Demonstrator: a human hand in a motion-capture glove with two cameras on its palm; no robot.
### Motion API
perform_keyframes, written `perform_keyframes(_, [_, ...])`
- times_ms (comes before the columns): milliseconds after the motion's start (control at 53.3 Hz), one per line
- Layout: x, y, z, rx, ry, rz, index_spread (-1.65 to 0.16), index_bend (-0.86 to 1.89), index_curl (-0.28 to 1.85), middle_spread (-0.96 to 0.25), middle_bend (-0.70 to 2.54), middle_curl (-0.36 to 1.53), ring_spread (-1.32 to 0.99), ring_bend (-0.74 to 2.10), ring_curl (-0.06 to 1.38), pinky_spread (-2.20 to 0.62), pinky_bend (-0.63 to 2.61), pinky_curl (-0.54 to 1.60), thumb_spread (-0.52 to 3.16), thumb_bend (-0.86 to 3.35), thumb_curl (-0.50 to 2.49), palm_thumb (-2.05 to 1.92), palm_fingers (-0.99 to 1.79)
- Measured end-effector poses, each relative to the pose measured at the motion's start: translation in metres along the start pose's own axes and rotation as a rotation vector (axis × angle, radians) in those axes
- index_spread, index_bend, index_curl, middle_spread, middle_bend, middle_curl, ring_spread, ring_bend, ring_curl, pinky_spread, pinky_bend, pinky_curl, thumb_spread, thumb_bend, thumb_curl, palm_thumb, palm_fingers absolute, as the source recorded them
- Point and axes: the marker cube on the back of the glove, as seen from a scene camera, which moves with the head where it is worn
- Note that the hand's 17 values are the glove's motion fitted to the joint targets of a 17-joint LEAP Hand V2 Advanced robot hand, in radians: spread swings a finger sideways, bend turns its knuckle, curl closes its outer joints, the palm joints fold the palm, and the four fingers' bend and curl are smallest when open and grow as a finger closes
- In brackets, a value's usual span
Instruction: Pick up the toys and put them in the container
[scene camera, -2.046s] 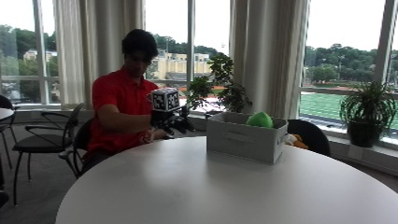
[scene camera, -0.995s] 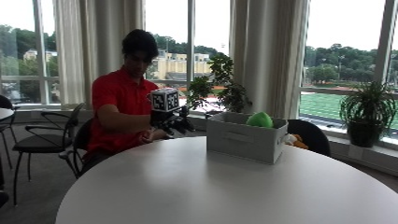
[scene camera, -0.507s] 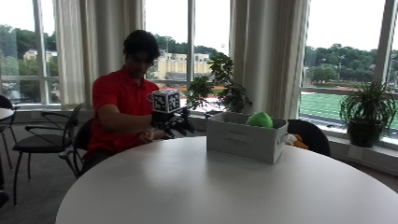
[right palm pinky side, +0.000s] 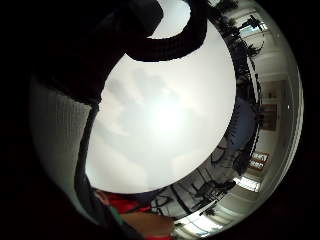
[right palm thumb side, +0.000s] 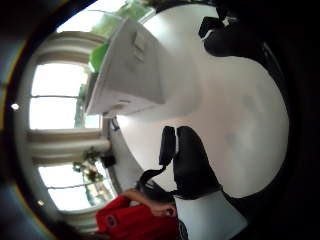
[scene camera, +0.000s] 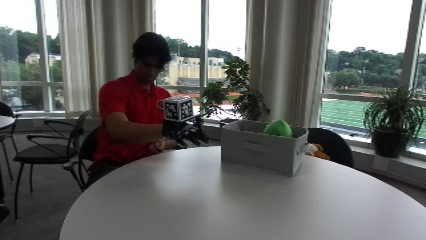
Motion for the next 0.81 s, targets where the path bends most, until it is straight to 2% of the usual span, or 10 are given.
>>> perform_keyframes(807, [0.0049, -0.0038, 0.0014, 0.007, 0.011, -0.017, -0.43, 0.40, 0.48, -0.16, 0.18, 0.30, -0.14, 0.22, 0.34, 0.06, 0.60, 0.35, 1.30, -0.01, 0.36, 0.09, 0.16])
